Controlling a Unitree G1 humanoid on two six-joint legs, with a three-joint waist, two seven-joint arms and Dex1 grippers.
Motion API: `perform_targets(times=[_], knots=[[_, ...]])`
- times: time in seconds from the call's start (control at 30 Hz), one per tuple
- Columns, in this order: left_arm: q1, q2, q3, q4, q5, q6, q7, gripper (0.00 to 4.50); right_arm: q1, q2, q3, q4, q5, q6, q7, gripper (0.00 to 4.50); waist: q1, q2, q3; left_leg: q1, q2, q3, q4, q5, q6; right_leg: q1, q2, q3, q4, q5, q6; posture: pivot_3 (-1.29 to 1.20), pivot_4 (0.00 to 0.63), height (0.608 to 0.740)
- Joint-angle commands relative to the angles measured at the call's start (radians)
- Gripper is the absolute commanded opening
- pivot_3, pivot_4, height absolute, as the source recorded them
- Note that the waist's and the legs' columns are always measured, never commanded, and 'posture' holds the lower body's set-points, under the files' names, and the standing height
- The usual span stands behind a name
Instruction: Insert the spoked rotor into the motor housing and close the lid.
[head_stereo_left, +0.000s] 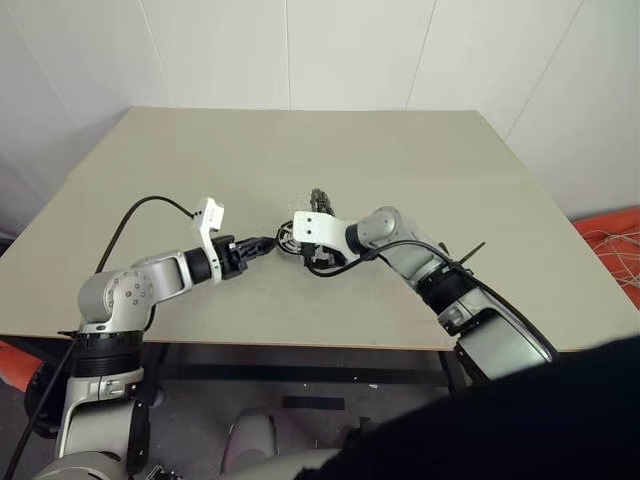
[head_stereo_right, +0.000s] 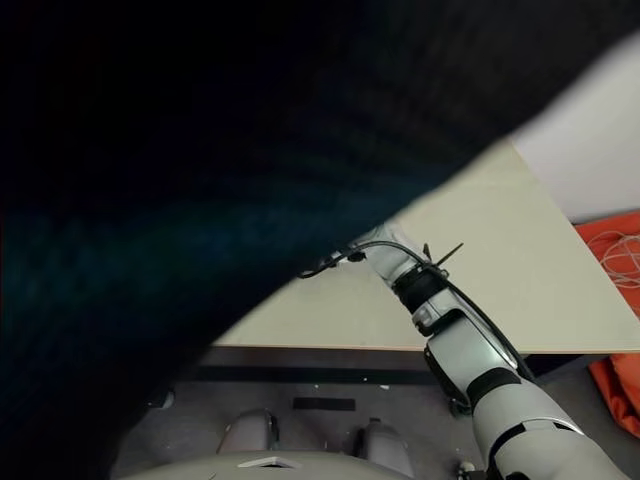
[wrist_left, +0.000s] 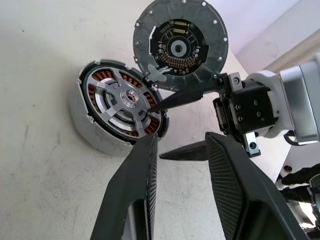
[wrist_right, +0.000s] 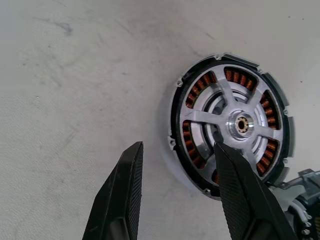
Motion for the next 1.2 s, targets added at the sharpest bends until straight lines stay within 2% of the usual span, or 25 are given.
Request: perform_targets(times=[0.03,0.13,0.3,0.77,1.2], knots=[[-0.005,-0.002,0.021,-0.041,-0.023,-0.005,0.005,1.65,-0.023,-0.005,-0.039,0.001,0.003,-0.015,0.000,2.53,0.000,0.000,0.000,0.000,0.000,0.000,0.000,0.000,0.000,0.000,0.000,0.000,0.000,0.000,0.000,0.00,0.000,0.740],[-0.006,-0.002,0.021,-0.040,-0.023,-0.008,0.009,1.65,0.002,-0.012,-0.037,-0.030,0.004,-0.003,0.013,1.93,-0.001,0.000,0.000,0.000,0.000,0.000,0.000,0.000,0.000,0.000,0.000,0.000,0.000,0.000,0.000,0.00,0.000,0.740],[-0.012,0.001,0.020,-0.032,-0.019,-0.014,0.005,1.65,0.037,-0.029,-0.038,-0.076,-0.003,0.008,0.027,0.28,0.000,0.000,0.000,0.000,0.000,0.000,0.000,0.000,0.000,0.000,0.000,0.000,0.000,0.000,0.000,0.00,0.000,0.740],[-0.023,0.002,0.016,-0.015,-0.012,-0.027,-0.001,1.65,0.054,-0.062,-0.042,-0.121,-0.015,0.019,0.035,0.28,0.002,0.000,0.000,-0.001,-0.001,0.000,0.000,-0.001,0.002,0.000,-0.001,0.000,-0.001,0.000,0.000,0.00,0.000,0.740],[-0.021,-0.022,0.005,-0.007,-0.006,-0.038,0.003,1.65,0.173,-0.224,-0.061,-0.367,0.006,0.108,0.127,0.28,0.008,0.000,0.000,-0.001,-0.003,0.000,0.000,-0.002,0.005,0.002,-0.005,0.000,-0.003,0.000,0.001,0.00,0.000,0.740]])
